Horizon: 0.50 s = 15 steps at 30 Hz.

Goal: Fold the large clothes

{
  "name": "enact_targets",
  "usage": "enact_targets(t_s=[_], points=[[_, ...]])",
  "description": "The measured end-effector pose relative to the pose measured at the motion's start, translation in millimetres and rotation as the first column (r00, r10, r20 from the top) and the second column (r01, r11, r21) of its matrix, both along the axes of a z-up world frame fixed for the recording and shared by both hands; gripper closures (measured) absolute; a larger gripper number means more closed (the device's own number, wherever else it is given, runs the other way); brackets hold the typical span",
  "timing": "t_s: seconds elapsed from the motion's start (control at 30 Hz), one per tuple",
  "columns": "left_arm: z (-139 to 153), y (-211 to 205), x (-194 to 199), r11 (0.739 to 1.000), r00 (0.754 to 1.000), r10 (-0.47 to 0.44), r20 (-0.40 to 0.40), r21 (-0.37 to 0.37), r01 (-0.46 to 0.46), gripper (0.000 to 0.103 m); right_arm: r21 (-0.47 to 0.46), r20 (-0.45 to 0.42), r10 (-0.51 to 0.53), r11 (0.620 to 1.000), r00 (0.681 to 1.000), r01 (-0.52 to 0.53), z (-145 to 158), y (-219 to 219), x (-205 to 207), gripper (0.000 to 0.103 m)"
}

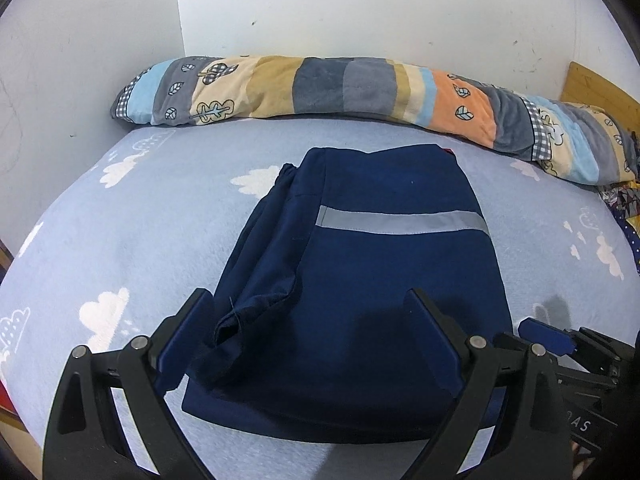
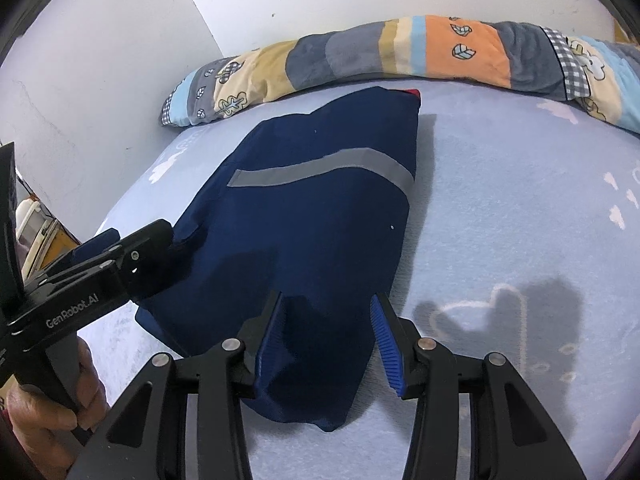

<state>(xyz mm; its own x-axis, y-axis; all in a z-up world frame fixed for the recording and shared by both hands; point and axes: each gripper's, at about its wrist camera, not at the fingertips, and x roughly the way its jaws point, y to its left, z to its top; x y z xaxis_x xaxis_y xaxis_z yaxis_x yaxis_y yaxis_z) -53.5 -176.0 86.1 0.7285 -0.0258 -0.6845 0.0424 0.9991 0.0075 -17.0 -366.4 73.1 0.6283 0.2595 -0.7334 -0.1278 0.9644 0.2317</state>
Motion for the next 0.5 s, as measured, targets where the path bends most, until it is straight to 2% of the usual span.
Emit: enact_targets(t_s=[0.13, 0.27, 0.33, 0.5], points=[[-2, -2, 1, 1.000, 1.000, 0.002, -0.006, 0.004, -0.002, 0.007, 0.009, -0.035, -0.004, 1.000, 0.999, 0.004, -11, -2, 5, 0.051], [-4, -4, 3, 1.000, 1.000, 0.007, -0.012, 0.008, -0.007, 0.007, 0.018, -0.061, -0.008, 1.000, 0.998, 0.009, -22, -2, 10, 0.050], [-5, -5, 4, 1.000, 1.000, 0.009, -0.014, 0.014, -0.009, 0.007, 0.021, -0.082, 0.000, 1.000, 0.997, 0.002, -28, -1, 13, 0.044], [-5, 1, 13, 0.999, 0.999, 0.036, -0.007, 0.029, -0.036, 0.007, 0.056, -0.091, -0.002, 0.998, 0.996, 0.007, -22, -9, 13, 0.044]])
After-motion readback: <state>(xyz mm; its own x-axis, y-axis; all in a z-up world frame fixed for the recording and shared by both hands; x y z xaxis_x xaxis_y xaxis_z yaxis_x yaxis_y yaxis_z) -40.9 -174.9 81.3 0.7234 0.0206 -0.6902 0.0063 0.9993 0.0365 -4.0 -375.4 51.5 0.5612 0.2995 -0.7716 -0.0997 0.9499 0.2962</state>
